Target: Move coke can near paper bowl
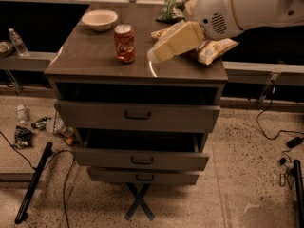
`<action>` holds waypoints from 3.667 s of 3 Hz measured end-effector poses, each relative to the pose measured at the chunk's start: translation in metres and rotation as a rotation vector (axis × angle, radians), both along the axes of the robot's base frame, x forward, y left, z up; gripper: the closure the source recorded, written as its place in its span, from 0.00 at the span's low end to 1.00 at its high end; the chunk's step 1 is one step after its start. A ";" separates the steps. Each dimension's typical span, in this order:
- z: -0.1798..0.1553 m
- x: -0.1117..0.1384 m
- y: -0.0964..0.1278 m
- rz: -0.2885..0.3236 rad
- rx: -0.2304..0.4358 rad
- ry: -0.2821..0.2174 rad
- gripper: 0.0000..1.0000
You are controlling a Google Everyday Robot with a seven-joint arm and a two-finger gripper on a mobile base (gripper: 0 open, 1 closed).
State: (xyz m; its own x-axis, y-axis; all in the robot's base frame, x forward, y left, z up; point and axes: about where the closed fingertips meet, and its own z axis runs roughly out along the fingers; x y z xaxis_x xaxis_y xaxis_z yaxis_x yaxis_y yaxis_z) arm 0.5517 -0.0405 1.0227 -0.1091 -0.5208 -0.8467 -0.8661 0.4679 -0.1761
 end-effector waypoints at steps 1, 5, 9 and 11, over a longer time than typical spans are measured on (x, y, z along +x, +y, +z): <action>-0.001 0.002 0.000 -0.005 0.003 -0.001 0.00; -0.109 0.183 0.060 -0.257 0.211 -0.018 0.00; -0.148 0.246 0.114 -0.184 0.226 0.068 0.72; -0.111 0.295 0.096 -0.223 0.224 -0.034 1.00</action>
Offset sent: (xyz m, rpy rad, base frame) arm 0.0921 -0.0050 -0.0488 0.1650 -0.0636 -0.3235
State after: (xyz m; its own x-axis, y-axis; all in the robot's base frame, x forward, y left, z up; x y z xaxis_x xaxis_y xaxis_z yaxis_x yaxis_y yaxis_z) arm 0.8470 0.0559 0.9121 -0.1697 -0.2875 -0.9426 -0.7330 0.6761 -0.0743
